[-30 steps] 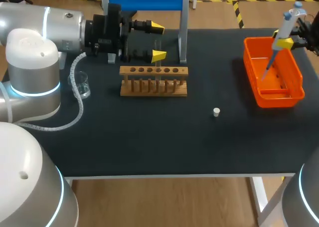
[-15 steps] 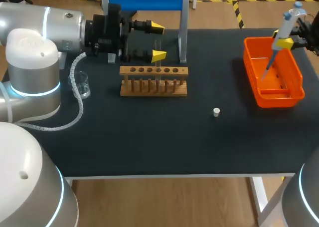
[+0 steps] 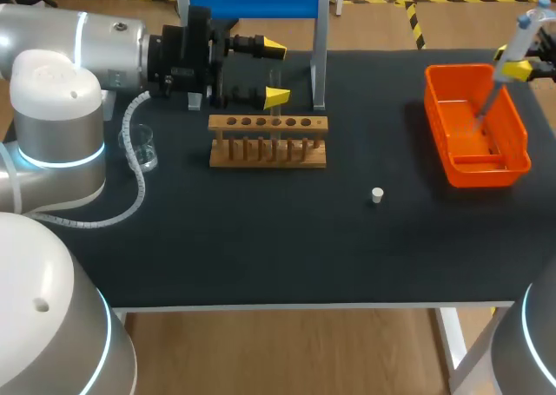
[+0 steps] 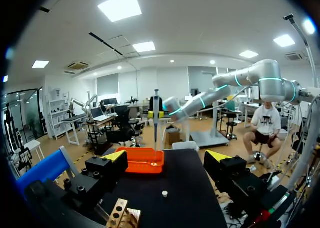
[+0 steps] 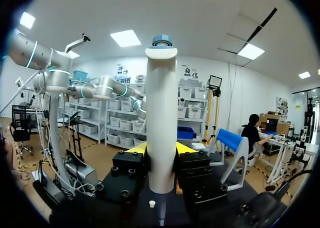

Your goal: Invert the test tube, pick up the pipette, mount the tip to pipette, aspirate from beaker and dispense into the tube, eject the tip, return the pipette, and cap with the stopper.

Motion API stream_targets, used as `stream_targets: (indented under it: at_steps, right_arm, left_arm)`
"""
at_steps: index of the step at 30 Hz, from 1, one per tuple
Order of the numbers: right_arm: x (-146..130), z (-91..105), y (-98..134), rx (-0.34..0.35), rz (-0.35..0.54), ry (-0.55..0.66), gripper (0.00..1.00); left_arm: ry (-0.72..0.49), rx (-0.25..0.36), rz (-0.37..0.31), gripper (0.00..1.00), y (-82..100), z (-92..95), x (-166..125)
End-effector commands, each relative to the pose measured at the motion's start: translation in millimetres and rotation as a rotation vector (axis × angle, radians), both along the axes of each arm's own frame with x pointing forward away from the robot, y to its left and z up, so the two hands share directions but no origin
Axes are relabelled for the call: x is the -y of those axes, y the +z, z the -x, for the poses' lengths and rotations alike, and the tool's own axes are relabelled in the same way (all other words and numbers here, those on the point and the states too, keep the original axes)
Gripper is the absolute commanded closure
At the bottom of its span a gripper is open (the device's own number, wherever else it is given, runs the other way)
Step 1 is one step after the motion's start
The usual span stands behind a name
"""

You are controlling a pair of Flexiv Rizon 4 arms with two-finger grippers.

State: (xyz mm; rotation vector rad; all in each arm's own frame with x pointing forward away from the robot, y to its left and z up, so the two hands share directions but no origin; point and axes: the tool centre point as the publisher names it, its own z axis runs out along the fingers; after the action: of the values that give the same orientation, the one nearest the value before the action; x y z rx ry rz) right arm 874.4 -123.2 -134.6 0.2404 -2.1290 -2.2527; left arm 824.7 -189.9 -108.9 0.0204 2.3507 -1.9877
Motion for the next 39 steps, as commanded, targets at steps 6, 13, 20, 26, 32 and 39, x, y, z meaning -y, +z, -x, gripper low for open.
stream_targets:
  at_steps: [6, 13, 20, 26, 32, 39]
  right_arm:
    - [37, -11.6, -3, 0.015, -0.001, 0.053, 1.0]
    - [45, -17.2, -10, 0.027, -0.006, 0.091, 1.0]
    - [44, -23.6, -21, 0.029, 0.003, 0.112, 1.0]
    - [43, -27.6, -28, 0.03, 0.01, 0.117, 1.0]
    - [44, -31.2, -33, 0.037, 0.035, 0.094, 1.0]
    - [45, -32.9, -36, 0.02, 0.023, 0.078, 1.0]
  left_arm:
    - [0.004, 0.002, 0.003, 0.0, -0.9, 0.1, 1]
    - [0.004, 0.002, 0.003, 0.0, -0.9, 0.1, 1]
    - [0.004, 0.002, 0.003, 0.0, -0.9, 0.1, 1]
    - [0.004, 0.002, 0.003, 0.0, -0.9, 0.1, 1]
    - [0.004, 0.002, 0.003, 0.0, -0.9, 0.1, 1]
    - [0.004, 0.002, 0.003, 0.0, -0.9, 0.1, 1]
